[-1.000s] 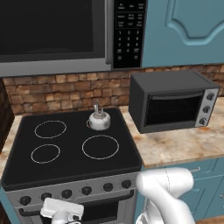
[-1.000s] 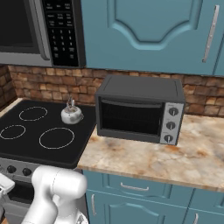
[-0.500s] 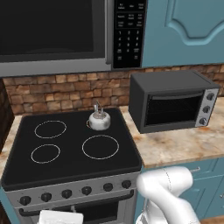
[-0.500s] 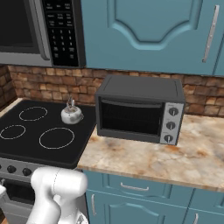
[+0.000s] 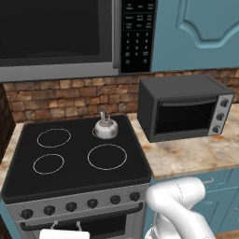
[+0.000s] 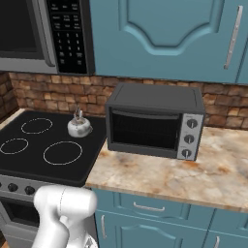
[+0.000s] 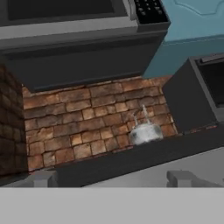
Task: The kettle is done boiling. Turn off the stove, then wait for 300 timesteps before moving the kettle to the dining table.
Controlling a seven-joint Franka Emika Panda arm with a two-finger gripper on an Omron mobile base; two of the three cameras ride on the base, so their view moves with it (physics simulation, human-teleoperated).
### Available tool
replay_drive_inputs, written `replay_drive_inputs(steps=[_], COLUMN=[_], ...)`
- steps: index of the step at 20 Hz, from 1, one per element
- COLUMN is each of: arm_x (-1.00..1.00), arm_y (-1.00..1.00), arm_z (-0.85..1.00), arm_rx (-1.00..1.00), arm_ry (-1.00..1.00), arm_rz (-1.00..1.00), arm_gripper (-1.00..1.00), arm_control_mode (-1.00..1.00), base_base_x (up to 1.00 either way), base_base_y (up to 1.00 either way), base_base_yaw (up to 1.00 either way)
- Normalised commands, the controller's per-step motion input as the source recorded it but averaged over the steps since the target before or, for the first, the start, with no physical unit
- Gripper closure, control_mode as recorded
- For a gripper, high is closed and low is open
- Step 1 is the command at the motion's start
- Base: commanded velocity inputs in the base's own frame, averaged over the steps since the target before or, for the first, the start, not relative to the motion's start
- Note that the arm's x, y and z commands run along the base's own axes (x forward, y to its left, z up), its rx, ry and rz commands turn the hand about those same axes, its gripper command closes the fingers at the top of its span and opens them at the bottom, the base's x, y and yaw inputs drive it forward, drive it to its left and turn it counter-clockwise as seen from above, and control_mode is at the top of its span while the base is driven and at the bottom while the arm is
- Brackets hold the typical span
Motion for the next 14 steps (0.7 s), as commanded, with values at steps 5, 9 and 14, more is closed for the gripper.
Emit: replay_drive_inputs(steps=[5,9,14], arm_x=[-0.17,-0.11,-0.01], arm_y=[-0.06,-0.07,-0.15], arm_z=[0.41,0.50,0.58], arm_rx=[0.02,0.04,0.10], arm_ry=[-0.18,-0.19,-0.16], arm_rz=[-0.07,-0.06,-0.04], arm_gripper=[-1.00,-1.00,-1.00], arm_control_mode=[-1.00,-1.00,-1.00], base_base_x=[0.00,0.00,0.00], base_base_y=[0.00,0.00,0.00], base_base_yaw=[0.00,0.00,0.00])
